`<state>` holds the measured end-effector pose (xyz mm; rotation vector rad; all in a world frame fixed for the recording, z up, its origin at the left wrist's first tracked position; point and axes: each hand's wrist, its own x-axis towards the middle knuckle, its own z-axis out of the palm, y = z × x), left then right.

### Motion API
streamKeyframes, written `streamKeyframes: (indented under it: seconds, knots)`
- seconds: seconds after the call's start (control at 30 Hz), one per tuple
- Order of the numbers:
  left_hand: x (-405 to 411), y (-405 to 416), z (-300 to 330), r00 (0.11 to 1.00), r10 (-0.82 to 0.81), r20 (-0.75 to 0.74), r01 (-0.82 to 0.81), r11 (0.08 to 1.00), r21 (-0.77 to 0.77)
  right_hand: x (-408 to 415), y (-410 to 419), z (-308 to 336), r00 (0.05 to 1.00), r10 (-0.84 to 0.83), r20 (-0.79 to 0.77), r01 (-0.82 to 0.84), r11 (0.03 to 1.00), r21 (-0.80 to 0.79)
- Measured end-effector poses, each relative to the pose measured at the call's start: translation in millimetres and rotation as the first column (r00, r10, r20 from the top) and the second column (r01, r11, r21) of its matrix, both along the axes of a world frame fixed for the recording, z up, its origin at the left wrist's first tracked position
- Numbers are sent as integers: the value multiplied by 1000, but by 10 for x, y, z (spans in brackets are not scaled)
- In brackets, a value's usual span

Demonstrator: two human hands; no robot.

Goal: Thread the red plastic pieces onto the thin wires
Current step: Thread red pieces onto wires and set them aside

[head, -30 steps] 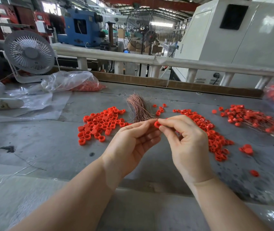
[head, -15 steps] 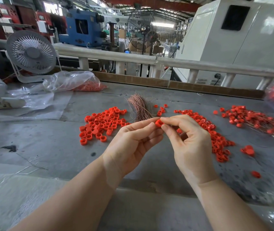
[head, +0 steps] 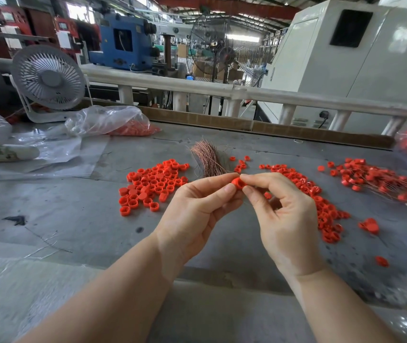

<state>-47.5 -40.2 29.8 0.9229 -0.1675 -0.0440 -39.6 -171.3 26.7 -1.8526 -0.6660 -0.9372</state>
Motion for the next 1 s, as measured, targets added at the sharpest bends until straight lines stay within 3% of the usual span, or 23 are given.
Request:
streamKeyframes:
  seconds: [1.0]
  knots:
    - [-49,-28,38,996,71,47,-71,997,-3,-14,15,-1,999,16,-51,-14,999,38]
